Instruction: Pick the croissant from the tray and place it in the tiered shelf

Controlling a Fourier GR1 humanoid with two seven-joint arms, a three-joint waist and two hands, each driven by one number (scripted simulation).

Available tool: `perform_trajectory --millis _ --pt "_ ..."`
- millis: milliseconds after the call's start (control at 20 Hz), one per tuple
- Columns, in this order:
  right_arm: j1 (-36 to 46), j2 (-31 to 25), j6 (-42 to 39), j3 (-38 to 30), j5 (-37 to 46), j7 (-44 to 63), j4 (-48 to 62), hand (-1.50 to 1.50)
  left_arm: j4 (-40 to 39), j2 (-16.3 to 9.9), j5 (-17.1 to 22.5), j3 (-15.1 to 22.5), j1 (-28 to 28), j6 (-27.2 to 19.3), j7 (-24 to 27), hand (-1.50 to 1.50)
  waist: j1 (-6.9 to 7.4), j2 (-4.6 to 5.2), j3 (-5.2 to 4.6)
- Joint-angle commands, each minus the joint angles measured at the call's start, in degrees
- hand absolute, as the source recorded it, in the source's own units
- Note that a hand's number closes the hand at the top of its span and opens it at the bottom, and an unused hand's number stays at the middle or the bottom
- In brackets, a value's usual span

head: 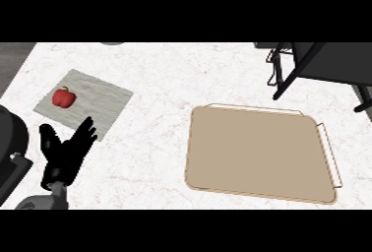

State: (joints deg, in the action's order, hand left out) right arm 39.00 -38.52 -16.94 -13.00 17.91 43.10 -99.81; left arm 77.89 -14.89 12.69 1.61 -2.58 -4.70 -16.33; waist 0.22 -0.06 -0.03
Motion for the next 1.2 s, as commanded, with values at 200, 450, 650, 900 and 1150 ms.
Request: perform_trajectory --millis 200,450,650,900,1150 --pt "14.17 -4.58 0.64 -2.01 2.43 -4.98 20.15 1.5 -0.52 0.29 0.14 -1.24 -1.3 1.65 0.04 0.0 0.72 0.22 -0.01" --pt "22.33 -9.56 -2.79 -2.09 2.87 -12.45 34.42 1.5 -1.62 -0.21 -0.47 -1.78 -2.58 1.99 -0.71 0.0 1.02 0.37 -0.02" --pt "20.05 -8.79 -1.31 -0.76 5.33 -22.93 42.78 1.5 -0.55 1.48 -1.82 -0.17 -1.72 1.19 -1.02 0.0 1.11 0.45 0.02" --pt "27.12 -9.58 -0.52 2.0 9.85 -27.27 52.32 1.5 -1.54 -0.86 -0.69 -2.79 -1.87 3.73 0.22 0.0 1.49 0.44 0.0" --pt "26.49 -6.64 7.15 3.22 14.38 -34.5 60.17 1.5 3.23 1.54 -1.62 -0.48 1.99 2.29 -1.31 0.0 1.98 0.5 0.05"
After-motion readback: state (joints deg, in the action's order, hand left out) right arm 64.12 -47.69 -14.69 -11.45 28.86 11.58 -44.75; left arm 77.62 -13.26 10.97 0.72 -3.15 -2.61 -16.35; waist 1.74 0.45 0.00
